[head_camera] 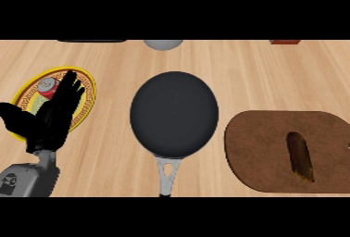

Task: Pick the sweet potato from the cutting board and place it in the pan

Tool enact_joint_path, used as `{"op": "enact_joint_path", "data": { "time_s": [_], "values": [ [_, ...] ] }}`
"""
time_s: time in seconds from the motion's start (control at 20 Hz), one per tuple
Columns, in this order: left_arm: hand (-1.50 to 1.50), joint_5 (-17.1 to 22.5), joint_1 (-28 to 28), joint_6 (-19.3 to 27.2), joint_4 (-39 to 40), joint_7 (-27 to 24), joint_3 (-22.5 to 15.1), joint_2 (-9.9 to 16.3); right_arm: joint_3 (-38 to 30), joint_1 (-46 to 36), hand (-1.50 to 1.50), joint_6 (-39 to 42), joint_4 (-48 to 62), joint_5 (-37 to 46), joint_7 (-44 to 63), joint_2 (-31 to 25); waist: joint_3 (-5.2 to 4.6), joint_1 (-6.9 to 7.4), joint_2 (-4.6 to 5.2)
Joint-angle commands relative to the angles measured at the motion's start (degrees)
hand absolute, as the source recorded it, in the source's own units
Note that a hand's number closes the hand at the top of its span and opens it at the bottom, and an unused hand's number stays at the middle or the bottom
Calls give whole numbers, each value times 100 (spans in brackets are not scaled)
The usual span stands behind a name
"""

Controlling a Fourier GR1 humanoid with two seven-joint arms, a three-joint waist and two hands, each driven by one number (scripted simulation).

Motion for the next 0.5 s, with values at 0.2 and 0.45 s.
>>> {"op": "enact_joint_path", "data": {
  "time_s": [0.2, 0.45],
  "values": [
    [0, 92, 185, -301, 93, -213, 247, 105, 1182, 9, -150, 675, -335, 1158, 328, -314, -2, -22, -11],
    [0, -209, 128, 47, -255, 155, 146, -176, 1062, -48, -150, 959, -846, 1398, 484, -120, 1, -79, -31]
  ]
}}
